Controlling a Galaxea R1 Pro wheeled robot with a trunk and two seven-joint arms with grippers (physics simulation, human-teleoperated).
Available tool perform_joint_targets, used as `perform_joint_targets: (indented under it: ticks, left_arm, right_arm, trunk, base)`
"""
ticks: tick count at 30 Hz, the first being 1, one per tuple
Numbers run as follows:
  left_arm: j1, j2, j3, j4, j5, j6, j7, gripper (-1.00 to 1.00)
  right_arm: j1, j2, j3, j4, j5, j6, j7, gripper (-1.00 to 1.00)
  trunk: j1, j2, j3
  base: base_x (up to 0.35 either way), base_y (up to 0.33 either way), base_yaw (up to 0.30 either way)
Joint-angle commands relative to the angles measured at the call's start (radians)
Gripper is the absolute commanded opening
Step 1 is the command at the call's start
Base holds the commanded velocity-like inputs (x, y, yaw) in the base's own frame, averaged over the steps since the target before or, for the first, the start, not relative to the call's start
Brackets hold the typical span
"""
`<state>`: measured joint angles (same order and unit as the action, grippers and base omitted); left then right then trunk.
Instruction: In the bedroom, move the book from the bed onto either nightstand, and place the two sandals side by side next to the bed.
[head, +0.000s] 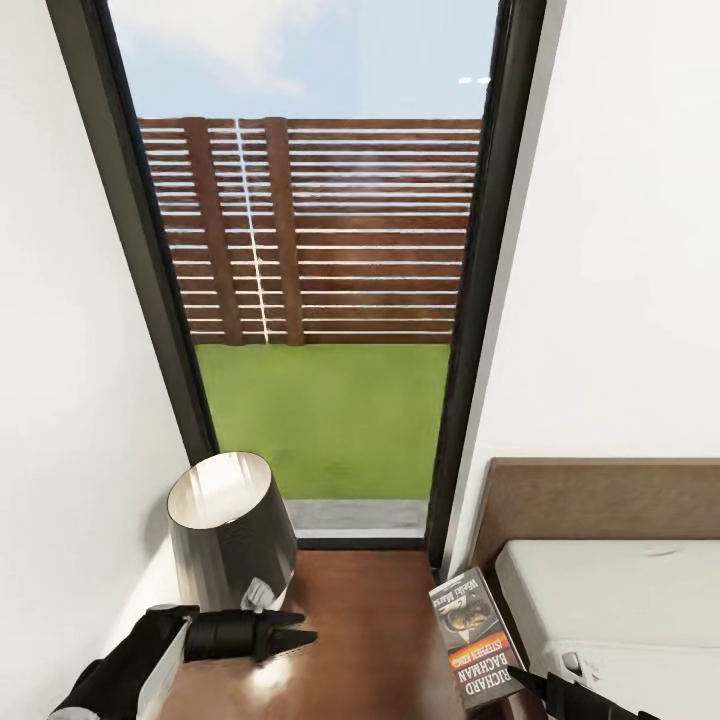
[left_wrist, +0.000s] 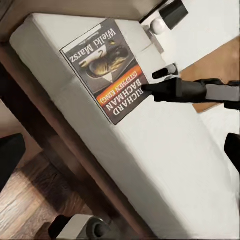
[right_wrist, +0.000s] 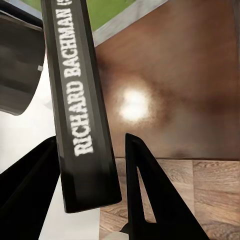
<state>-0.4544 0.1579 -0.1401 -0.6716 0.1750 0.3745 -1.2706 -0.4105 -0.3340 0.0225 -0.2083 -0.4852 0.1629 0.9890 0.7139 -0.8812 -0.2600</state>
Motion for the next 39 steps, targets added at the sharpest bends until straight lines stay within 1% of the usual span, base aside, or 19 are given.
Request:
perform_joint_targets:
  ticks: [1, 2, 4, 10, 15, 18, 19, 21, 22, 23, 25, 26, 29, 30, 31, 33, 34, 37, 39]
  left_arm:
    - [-0.001, 0.002, -0.006, -0.010, 0.009, 0.017, -0.021, 1.00]
    - [-0.004, 0.003, -0.006, -0.056, 0.008, 0.041, -0.080, 1.00]
    - [-0.004, 0.000, -0.006, -0.068, 0.007, 0.048, -0.092, 1.00]
    - [-0.004, -0.010, -0.010, -0.080, 0.005, 0.052, -0.101, 1.00]
    - [-0.005, -0.012, -0.011, -0.080, 0.005, 0.052, -0.101, 1.00]
    - [-0.005, -0.012, -0.012, -0.080, 0.005, 0.052, -0.101, 1.00]
    - [-0.005, -0.012, -0.012, -0.080, 0.005, 0.052, -0.101, 1.00]
    - [-0.004, -0.012, -0.012, -0.080, 0.005, 0.052, -0.101, 1.00]
    - [-0.004, -0.012, -0.012, -0.080, 0.005, 0.052, -0.101, 1.00]
    - [-0.005, -0.012, -0.012, -0.080, 0.005, 0.052, -0.101, 1.00]
    - [-0.004, -0.012, -0.013, -0.080, 0.006, 0.052, -0.101, 1.00]
    - [-0.004, -0.012, -0.013, -0.080, 0.006, 0.052, -0.101, 1.00]
    - [-0.004, -0.012, -0.013, -0.080, 0.007, 0.052, -0.103, 1.00]
    - [-0.004, -0.012, -0.013, -0.080, 0.008, 0.052, -0.103, 1.00]
    - [-0.005, -0.012, -0.012, -0.080, 0.008, 0.052, -0.104, 1.00]
    - [-0.005, -0.012, -0.012, -0.080, 0.009, 0.052, -0.104, 1.00]
    - [-0.004, -0.012, -0.012, -0.080, 0.009, 0.052, -0.104, 1.00]
    - [-0.005, -0.012, -0.011, -0.080, 0.010, 0.053, -0.105, 1.00]
    - [-0.004, -0.012, -0.010, -0.080, 0.011, 0.053, -0.106, 1.00]
  right_arm:
    - [-0.001, 0.000, 0.002, 0.000, -0.009, 0.010, 0.002, -1.00]
    - [-0.001, 0.000, 0.002, 0.000, -0.009, 0.010, 0.003, -1.00]
    - [-0.001, 0.000, 0.002, 0.000, -0.009, 0.010, 0.004, -1.00]
    - [-0.001, -0.002, 0.002, -0.002, -0.010, 0.014, 0.013, -1.00]
    - [-0.001, -0.007, 0.002, -0.017, -0.016, 0.032, 0.018, -1.00]
    - [-0.001, -0.007, 0.000, -0.024, -0.018, 0.095, 0.019, -1.00]
    - [-0.001, -0.006, 0.000, -0.025, -0.018, 0.128, 0.019, -1.00]
    - [-0.001, -0.001, 0.000, -0.037, -0.018, 0.220, 0.017, -1.00]
    - [-0.001, 0.002, 0.000, -0.045, -0.018, 0.232, 0.016, -1.00]
    - [-0.001, 0.012, 0.000, -0.067, -0.018, 0.251, 0.014, -1.00]
    - [-0.001, 0.041, 0.000, -0.120, -0.018, 0.276, 0.011, -1.00]
    - [-0.002, 0.062, 0.000, -0.143, -0.018, 0.282, 0.010, -1.00]
    - [-0.004, 0.141, 0.000, -0.183, -0.018, 0.290, 0.002, -1.00]
    - [-0.004, 0.162, -0.001, -0.189, -0.018, 0.291, -0.005, -1.00]
    - [-0.005, 0.177, -0.002, -0.193, -0.019, 0.292, -0.019, -1.00]
    - [-0.007, 0.201, -0.002, -0.197, -0.021, 0.293, -0.060, -1.00]
    - [-0.009, 0.211, -0.002, -0.198, -0.023, 0.293, -0.098, -1.00]
    - [-0.009, 0.224, -0.004, -0.200, -0.029, 0.293, -0.139, -1.00]
    - [-0.010, 0.244, -0.004, -0.200, -0.045, 0.293, -0.151, -1.00]
  trunk:
    - [0.000, -0.001, -0.001]
    - [0.000, -0.001, -0.001]
    - [0.000, -0.001, -0.001]
    - [0.000, -0.001, -0.001]
    - [0.000, -0.001, -0.001]
    - [0.000, -0.001, -0.001]
    - [0.000, -0.001, -0.001]
    - [0.000, -0.001, -0.001]
    - [0.000, -0.001, -0.001]
    - [0.000, -0.001, -0.001]
    - [0.000, -0.001, -0.001]
    - [0.000, -0.001, -0.001]
    - [0.000, -0.001, -0.001]
    - [0.000, -0.001, -0.001]
    - [0.000, -0.001, -0.001]
    - [0.000, -0.001, -0.001]
    - [0.000, -0.001, -0.001]
    - [0.000, -0.001, -0.001]
    - [0.000, -0.001, -0.001]
  base:
    - [0.000, 0.000, 0.000]
    - [0.000, 0.000, 0.000]
    - [0.000, 0.000, 0.000]
    - [0.000, 0.000, 0.000]
    - [0.000, 0.000, 0.000]
    - [0.000, 0.000, 0.000]
    - [0.000, 0.000, 0.000]
    - [0.000, 0.000, 0.000]
    - [0.000, 0.000, 0.000]
    - [0.000, 0.000, 0.000]
    - [0.000, 0.000, 0.000]
    - [0.000, 0.000, 0.000]
    - [0.000, 0.000, 0.000]
    - [0.000, 0.000, 0.000]
    - [0.000, 0.000, 0.000]
    - [0.000, 0.000, 0.000]
    - [0.000, 0.000, 0.000]
    - [0.000, 0.000, 0.000]
    - [0.000, 0.000, 0.000]
